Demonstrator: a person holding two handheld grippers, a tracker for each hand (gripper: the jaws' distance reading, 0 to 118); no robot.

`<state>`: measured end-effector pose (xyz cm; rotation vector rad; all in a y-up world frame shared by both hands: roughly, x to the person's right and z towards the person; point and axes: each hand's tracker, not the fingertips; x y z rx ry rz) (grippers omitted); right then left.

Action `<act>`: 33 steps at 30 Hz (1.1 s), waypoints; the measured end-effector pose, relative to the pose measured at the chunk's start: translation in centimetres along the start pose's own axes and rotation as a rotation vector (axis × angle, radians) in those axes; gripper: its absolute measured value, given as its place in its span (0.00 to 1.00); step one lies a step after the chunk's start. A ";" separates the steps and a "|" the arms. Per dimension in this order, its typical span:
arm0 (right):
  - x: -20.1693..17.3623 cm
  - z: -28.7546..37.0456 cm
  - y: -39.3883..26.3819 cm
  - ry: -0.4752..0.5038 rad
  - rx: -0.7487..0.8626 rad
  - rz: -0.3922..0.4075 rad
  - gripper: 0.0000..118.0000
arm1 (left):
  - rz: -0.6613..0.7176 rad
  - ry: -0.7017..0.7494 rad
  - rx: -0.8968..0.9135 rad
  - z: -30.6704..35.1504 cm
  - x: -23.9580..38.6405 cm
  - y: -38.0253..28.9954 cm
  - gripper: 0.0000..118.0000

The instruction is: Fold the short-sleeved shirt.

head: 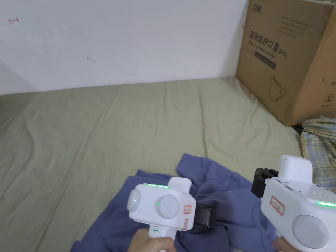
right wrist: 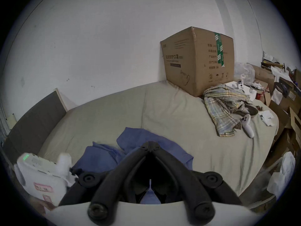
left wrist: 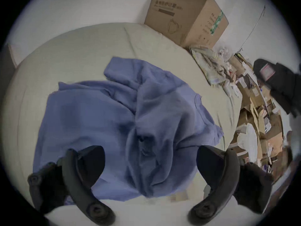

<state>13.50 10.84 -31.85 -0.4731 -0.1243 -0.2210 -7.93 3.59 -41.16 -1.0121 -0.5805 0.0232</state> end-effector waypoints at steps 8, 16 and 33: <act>-2.3 -0.3 -0.5 0.051 -0.026 0.046 0.00 | 0.082 0.107 0.127 8.6 -6.5 -0.5 0.33; -4.5 -0.6 -2.0 0.079 -0.066 0.088 0.00 | 0.225 0.235 0.132 13.4 -12.7 -7.9 0.00; -5.1 -1.9 -2.7 0.088 -0.115 0.133 0.00 | 0.351 0.312 0.017 9.4 -20.2 -12.6 0.78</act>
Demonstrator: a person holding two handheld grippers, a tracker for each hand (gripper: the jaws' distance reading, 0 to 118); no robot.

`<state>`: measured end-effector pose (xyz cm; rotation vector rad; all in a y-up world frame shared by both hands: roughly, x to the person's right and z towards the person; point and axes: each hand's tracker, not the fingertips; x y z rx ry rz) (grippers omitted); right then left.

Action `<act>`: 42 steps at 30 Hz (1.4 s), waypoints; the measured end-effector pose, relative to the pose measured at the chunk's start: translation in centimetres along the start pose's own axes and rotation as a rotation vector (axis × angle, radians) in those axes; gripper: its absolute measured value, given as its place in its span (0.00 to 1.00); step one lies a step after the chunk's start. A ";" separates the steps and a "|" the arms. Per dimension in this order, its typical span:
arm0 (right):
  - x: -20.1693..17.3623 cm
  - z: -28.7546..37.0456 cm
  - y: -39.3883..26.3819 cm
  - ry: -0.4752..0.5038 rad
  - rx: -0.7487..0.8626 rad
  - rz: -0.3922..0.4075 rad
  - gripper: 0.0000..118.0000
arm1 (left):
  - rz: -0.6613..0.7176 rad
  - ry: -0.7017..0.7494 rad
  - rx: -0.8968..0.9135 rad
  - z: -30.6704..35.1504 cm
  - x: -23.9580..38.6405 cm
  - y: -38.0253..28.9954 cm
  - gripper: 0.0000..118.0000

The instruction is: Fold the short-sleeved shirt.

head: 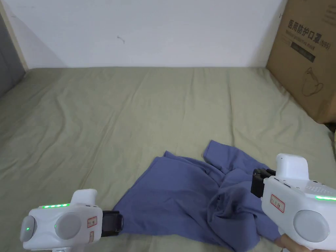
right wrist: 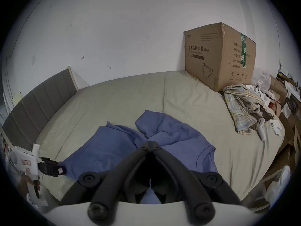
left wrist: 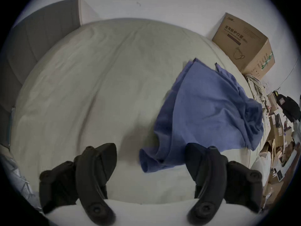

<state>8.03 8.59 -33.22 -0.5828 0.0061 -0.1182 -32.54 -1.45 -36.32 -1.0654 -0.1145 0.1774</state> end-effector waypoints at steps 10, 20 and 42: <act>3.0 -3.4 0.2 -0.050 -0.066 -0.028 0.00 | -0.130 0.135 0.043 -0.5 3.3 -1.2 0.05; 7.9 -16.8 5.4 -0.008 -0.375 0.059 0.63 | -0.117 0.119 0.027 0.6 3.1 -0.5 0.05; 9.4 -22.4 6.1 -0.053 -0.494 0.201 0.03 | -0.078 0.077 0.023 2.6 3.0 1.2 0.05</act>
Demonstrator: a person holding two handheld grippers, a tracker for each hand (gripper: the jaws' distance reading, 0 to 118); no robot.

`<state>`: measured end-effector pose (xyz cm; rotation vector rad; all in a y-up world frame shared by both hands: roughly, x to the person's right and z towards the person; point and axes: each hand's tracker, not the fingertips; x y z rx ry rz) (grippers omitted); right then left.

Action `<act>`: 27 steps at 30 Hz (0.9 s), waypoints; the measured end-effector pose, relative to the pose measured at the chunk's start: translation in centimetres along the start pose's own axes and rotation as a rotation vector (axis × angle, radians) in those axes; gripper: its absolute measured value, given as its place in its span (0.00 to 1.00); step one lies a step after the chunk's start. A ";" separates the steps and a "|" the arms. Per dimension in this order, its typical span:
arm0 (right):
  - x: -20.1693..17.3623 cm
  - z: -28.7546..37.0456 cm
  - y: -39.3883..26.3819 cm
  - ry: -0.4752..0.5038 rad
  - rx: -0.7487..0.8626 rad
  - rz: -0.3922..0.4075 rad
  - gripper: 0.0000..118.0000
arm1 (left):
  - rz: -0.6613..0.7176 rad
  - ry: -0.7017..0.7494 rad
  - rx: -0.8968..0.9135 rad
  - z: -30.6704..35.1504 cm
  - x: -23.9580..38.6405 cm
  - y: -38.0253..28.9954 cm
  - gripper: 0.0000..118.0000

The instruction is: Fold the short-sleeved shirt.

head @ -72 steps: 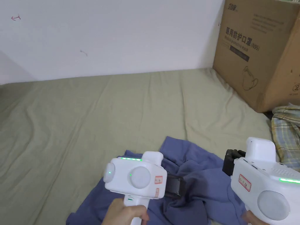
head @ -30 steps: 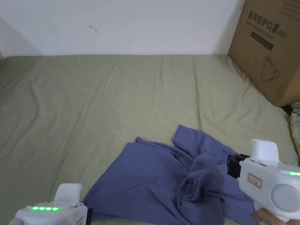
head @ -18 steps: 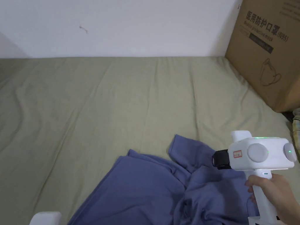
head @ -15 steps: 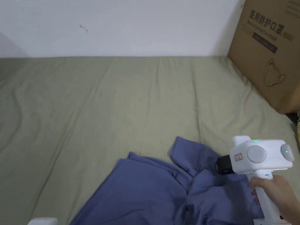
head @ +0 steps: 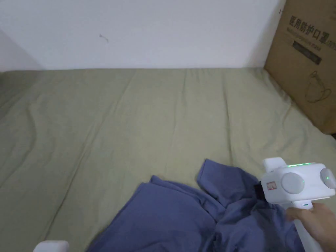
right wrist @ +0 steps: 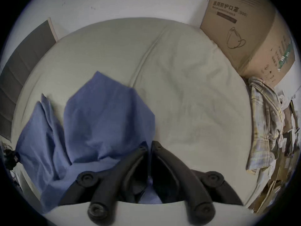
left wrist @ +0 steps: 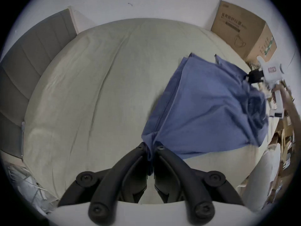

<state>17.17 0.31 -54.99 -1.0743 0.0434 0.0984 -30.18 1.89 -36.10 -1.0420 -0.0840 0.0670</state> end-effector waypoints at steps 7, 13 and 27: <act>4.1 9.9 3.0 -0.104 0.159 -0.037 0.03 | -0.025 0.070 0.180 6.2 -1.0 4.8 0.05; 8.8 19.5 5.4 -0.170 0.295 -0.106 0.03 | -0.022 0.157 0.345 12.8 -4.3 10.3 0.05; 8.2 31.0 12.8 -0.102 0.511 -0.216 0.03 | 0.065 0.255 0.560 22.2 -9.0 22.4 0.05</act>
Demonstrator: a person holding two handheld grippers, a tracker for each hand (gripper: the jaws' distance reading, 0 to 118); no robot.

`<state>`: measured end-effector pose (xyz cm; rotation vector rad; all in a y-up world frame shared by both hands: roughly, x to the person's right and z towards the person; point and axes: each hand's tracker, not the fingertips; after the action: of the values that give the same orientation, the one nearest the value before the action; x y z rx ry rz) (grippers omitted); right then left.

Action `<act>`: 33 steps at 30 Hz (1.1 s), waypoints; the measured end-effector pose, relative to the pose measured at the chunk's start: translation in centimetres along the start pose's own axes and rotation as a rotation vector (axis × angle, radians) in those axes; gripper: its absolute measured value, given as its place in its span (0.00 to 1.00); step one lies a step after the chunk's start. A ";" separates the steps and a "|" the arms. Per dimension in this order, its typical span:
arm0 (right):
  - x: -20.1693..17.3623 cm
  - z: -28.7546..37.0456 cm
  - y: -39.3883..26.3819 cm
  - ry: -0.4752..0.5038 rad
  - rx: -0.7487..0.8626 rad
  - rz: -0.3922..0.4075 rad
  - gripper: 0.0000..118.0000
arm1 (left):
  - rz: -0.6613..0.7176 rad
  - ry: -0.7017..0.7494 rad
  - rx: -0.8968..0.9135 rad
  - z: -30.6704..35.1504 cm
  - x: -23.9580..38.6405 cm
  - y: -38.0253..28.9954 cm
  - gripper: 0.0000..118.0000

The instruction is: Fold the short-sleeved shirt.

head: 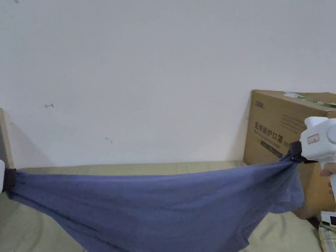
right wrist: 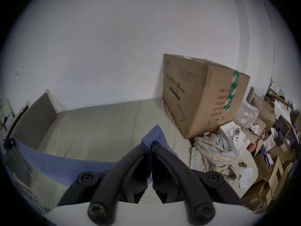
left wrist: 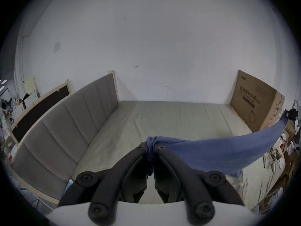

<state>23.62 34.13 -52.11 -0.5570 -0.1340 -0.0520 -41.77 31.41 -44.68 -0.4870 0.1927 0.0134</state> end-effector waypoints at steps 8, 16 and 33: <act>-5.7 -4.3 5.4 0.034 0.037 0.006 0.03 | 0.041 0.057 0.070 -4.5 -3.4 5.9 0.05; -9.4 -7.4 9.4 0.071 0.092 -0.015 0.03 | 0.031 0.104 0.146 -6.2 -5.1 9.4 0.05; -6.2 -14.1 -9.8 0.104 -0.212 -0.063 0.03 | 0.044 0.086 -0.111 -9.5 -5.8 -10.2 0.05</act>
<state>18.23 18.40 -59.65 -0.7605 -0.0447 -0.1581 -48.59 18.15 -47.13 -0.5941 0.2877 0.0463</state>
